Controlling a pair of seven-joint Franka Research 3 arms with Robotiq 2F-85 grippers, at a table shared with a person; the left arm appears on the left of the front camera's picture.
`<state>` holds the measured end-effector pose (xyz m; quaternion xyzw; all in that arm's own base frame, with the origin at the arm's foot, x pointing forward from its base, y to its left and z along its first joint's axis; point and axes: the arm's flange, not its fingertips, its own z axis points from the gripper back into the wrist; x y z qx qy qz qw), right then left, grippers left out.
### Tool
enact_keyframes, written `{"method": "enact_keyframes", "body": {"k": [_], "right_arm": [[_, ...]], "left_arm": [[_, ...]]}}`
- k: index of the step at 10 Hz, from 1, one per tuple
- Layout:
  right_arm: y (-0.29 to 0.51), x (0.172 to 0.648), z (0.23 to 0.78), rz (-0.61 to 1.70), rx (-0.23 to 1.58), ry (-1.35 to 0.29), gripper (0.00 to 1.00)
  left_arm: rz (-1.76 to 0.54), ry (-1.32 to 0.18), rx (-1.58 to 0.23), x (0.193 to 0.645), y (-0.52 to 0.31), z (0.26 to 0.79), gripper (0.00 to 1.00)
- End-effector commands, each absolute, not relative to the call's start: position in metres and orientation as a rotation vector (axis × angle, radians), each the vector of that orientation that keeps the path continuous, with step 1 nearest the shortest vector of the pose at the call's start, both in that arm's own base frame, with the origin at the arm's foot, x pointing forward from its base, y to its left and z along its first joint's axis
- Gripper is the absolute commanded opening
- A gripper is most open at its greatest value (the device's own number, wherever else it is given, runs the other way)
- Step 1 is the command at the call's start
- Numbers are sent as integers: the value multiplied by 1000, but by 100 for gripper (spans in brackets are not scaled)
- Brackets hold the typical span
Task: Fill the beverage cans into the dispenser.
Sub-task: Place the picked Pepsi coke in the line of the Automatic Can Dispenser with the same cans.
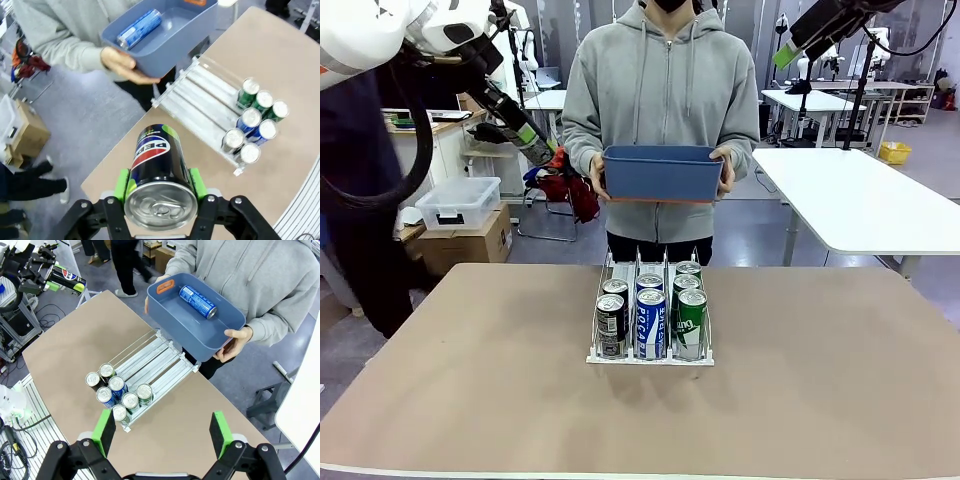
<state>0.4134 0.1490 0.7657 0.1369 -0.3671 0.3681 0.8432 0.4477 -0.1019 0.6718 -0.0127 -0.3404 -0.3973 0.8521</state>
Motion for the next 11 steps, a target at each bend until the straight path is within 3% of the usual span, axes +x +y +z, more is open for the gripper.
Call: {"method": "enact_keyframes", "body": {"k": [1, 2, 6, 9, 10, 11], "right_arm": [[147, 410, 762, 778, 288, -770, 100], [147, 410, 762, 778, 288, -770, 100], [147, 410, 762, 778, 288, -770, 100], [147, 410, 762, 778, 288, -770, 100], [147, 410, 762, 778, 288, -770, 100], [147, 410, 762, 778, 288, -770, 100]], "left_arm": [[-712, -685, 29, 408, -109, 656, 58], [-662, -749, 63, 395, -115, 645, 58], [-706, -686, 181, 333, -119, 592, 58], [-818, -526, 54, 327, -127, 578, 58], [-741, -623, 151, 327, -124, 573, 58], [-741, -623, 151, 327, -124, 573, 58]]}}
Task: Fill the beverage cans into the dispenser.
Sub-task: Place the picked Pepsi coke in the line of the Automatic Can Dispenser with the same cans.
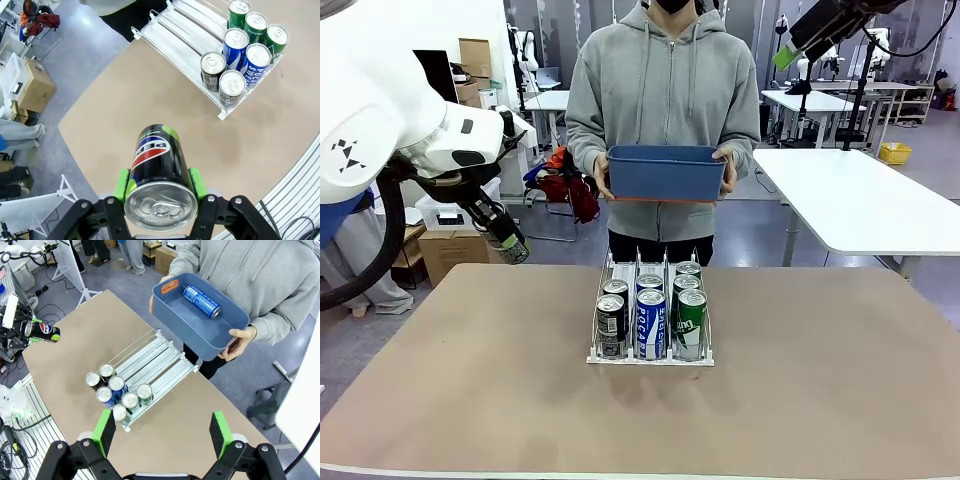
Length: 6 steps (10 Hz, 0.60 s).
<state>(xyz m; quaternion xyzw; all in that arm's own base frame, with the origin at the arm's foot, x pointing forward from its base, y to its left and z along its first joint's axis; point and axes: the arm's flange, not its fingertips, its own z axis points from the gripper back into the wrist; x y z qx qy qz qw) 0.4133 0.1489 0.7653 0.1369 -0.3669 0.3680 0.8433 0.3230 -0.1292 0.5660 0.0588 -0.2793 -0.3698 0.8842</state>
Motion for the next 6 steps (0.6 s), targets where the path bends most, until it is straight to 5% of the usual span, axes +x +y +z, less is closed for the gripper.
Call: {"method": "enact_keyframes", "body": {"k": [1, 6], "right_arm": [[147, 410, 762, 778, 288, -770, 100], [147, 410, 762, 778, 288, -770, 100]], "left_arm": [[-741, -623, 151, 327, -124, 573, 58], [-689, -427, 8, 306, -168, 519, 58]]}}
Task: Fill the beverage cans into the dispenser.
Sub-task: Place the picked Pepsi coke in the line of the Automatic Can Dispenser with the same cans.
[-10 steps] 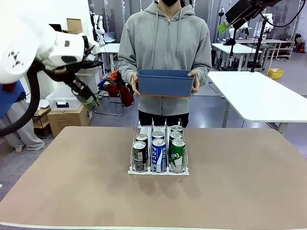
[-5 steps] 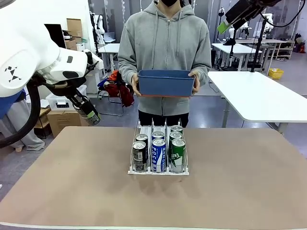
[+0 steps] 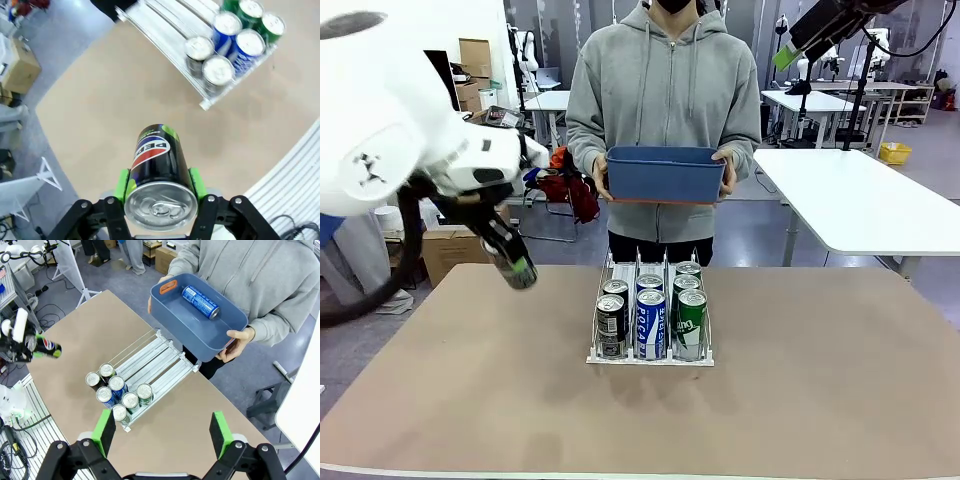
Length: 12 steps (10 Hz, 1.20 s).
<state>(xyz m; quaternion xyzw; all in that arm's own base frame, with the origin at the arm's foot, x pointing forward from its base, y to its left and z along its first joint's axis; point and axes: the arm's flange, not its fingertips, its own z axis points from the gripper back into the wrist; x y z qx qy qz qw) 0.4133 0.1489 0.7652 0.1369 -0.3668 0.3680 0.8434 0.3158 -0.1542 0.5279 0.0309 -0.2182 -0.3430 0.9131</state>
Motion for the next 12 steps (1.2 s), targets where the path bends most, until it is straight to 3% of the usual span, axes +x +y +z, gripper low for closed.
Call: {"method": "enact_keyframes", "body": {"k": [1, 4, 7, 9, 12], "right_arm": [[147, 410, 762, 778, 288, -770, 100], [147, 410, 762, 778, 288, -770, 100], [147, 410, 762, 778, 288, -770, 100], [147, 410, 762, 778, 288, -770, 100], [147, 410, 762, 778, 288, -770, 100]], "left_arm": [[-720, -420, -39, 299, -177, 505, 58], [-754, -449, -137, 274, -200, 469, 58], [-794, -400, -192, 278, -219, 454, 58], [-785, -400, -140, 293, -231, 484, 58], [-794, -378, -149, 294, -233, 478, 58]]}}
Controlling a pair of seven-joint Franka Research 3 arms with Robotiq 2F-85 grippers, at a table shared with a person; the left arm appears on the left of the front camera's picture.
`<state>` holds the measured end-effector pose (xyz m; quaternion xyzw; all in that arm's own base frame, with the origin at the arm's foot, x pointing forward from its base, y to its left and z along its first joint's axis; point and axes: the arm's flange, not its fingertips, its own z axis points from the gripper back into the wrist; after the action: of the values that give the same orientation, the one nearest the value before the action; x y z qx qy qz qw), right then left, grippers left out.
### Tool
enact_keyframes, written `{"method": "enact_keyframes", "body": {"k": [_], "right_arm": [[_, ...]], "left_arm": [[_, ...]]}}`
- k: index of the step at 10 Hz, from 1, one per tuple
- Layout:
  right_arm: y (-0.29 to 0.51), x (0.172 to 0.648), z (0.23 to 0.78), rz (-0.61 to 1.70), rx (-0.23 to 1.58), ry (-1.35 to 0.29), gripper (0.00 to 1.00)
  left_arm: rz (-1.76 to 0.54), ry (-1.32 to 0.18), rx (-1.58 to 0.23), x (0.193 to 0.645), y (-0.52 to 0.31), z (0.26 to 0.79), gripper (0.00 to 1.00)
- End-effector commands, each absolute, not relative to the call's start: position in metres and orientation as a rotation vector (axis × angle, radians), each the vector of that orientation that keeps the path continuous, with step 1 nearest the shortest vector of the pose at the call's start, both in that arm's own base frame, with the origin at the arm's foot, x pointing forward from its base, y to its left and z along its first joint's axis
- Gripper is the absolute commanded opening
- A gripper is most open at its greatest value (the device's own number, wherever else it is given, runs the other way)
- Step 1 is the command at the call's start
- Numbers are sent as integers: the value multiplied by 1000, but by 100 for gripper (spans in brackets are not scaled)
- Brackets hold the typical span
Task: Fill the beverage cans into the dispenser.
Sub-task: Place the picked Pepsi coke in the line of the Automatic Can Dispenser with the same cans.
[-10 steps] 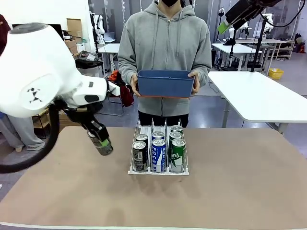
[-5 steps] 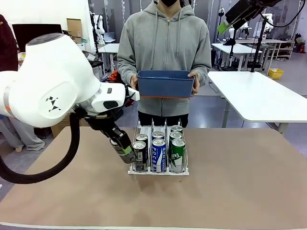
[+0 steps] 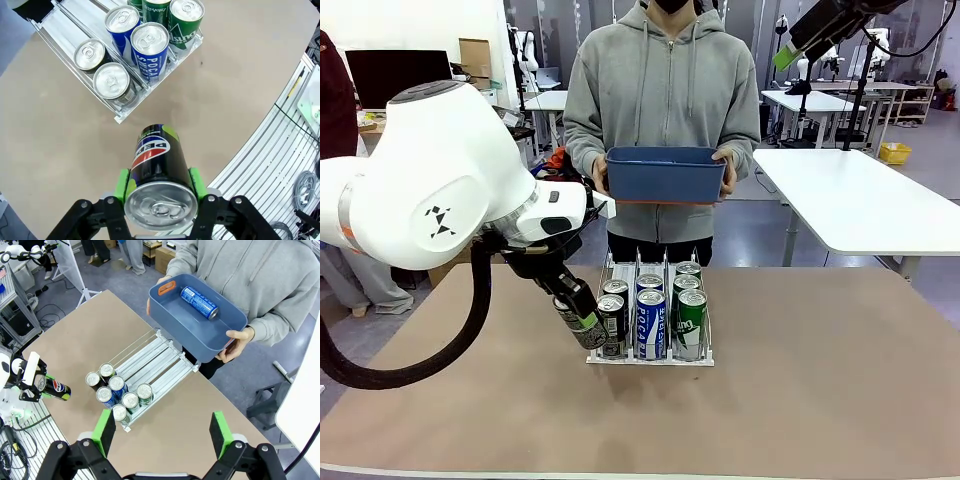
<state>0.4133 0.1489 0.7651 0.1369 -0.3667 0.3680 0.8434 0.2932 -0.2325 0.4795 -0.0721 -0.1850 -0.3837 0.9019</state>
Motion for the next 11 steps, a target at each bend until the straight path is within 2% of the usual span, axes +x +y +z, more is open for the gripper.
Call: {"method": "enact_keyframes", "body": {"k": [1, 4, 7, 11], "right_arm": [[147, 410, 762, 778, 288, -770, 100], [147, 410, 762, 778, 288, -770, 100], [147, 410, 762, 778, 288, -770, 100], [147, 410, 762, 778, 288, -770, 100]], "left_arm": [[-706, -402, -120, 304, -242, 466, 58], [-643, -452, -123, 335, -252, 442, 58], [-610, -429, -75, 350, -256, 419, 58], [-629, -400, -97, 344, -248, 412, 58]]}}
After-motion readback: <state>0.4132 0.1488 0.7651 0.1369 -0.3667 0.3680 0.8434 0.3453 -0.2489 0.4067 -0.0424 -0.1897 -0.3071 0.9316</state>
